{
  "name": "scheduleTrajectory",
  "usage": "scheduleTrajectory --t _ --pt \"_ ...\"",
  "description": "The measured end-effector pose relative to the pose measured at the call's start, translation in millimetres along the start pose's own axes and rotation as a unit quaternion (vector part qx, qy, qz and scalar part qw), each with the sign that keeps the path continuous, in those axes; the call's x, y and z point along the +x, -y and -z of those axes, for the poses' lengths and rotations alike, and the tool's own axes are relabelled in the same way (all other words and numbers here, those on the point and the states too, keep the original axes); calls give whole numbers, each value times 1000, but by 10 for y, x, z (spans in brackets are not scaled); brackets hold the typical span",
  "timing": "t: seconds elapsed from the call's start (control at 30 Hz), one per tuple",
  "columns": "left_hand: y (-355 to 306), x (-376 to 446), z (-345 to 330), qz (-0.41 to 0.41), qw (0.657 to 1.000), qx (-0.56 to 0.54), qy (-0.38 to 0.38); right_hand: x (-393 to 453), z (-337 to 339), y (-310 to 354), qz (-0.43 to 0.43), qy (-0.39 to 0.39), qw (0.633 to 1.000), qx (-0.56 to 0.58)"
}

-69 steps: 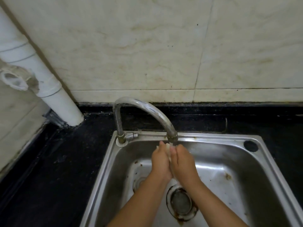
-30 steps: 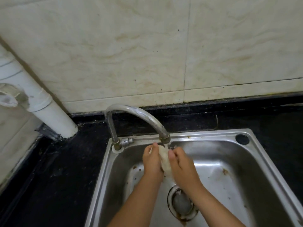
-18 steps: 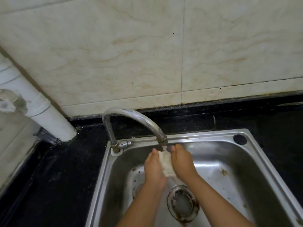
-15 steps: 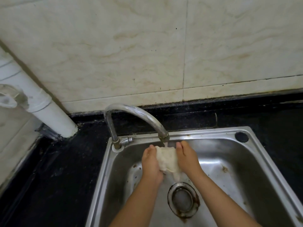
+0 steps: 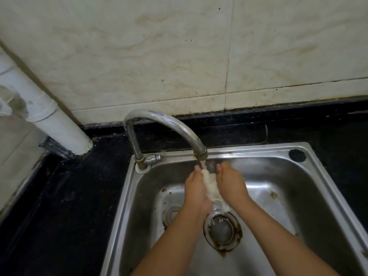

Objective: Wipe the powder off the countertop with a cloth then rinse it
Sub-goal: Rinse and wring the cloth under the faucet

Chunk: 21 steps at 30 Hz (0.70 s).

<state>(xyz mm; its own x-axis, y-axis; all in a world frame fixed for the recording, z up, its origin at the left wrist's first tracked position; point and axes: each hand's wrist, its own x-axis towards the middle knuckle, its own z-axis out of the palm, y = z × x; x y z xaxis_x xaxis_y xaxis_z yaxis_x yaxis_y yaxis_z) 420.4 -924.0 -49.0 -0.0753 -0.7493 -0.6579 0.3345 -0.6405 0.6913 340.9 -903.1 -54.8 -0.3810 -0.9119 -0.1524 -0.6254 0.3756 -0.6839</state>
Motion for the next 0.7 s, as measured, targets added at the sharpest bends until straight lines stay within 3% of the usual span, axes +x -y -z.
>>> scheduleTrajectory --t 0.13,0.23,0.37,0.43,0.57,0.7 --pt "10 -25 126 -28 999 -29 32 -44 20 -101 -72 34 968 240" --pt "-51 -49 212 -72 996 0 59 -85 36 -218 -85 117 940 308" --pt "-83 -47 310 -83 991 5 105 -177 171 -149 -67 90 880 462" --pt "-44 29 298 -44 996 -17 80 -235 201 -65 -16 63 904 422" --pt "4 158 171 86 995 -43 32 -504 140 37 108 30 965 239" --pt "-34 128 40 84 995 -42 22 -654 21 70 126 -6 977 169"
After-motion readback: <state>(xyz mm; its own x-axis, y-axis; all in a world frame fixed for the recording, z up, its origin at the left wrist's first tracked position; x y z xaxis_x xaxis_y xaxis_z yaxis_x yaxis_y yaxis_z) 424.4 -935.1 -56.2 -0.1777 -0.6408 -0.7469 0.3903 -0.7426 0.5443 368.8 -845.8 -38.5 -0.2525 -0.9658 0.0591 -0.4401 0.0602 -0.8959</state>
